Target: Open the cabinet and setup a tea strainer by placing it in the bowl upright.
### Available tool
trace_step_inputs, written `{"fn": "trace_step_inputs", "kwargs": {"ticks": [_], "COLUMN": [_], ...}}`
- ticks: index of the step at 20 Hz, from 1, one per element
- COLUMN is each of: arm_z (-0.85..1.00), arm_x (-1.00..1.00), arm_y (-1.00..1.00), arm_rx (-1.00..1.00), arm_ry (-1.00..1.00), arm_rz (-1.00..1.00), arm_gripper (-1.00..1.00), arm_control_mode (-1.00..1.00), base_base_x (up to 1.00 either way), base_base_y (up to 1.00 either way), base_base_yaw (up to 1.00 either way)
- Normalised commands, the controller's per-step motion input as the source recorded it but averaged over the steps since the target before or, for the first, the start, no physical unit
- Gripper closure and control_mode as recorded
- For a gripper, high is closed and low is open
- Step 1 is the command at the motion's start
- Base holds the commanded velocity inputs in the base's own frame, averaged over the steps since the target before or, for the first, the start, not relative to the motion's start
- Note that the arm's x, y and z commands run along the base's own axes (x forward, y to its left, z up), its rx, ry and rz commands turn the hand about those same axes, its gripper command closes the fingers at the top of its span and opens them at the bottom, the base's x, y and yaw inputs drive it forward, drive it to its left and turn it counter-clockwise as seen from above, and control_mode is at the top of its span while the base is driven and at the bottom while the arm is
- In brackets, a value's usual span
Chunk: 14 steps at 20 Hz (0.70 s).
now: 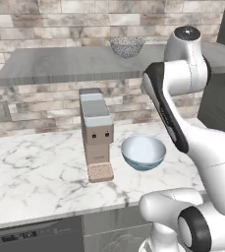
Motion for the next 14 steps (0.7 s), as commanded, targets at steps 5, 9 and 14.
{"fn": "trace_step_inputs", "kwargs": {"ticks": [5,9,14], "arm_z": [1.0,1.0,0.84], "arm_x": [0.04,0.09,0.17], "arm_y": [-0.35,-0.16,0.01], "arm_rx": [-0.14,-0.15,-0.1], "arm_ry": [-0.25,-0.17,0.08], "arm_rz": [0.1,0.25,0.37], "arm_gripper": [-1.0,-1.0,-1.0], "arm_control_mode": [-1.0,-1.0,-1.0], "base_base_x": [0.0,0.0,0.0], "base_base_y": [0.0,0.0,0.0], "base_base_yaw": [0.0,0.0,0.0]}}
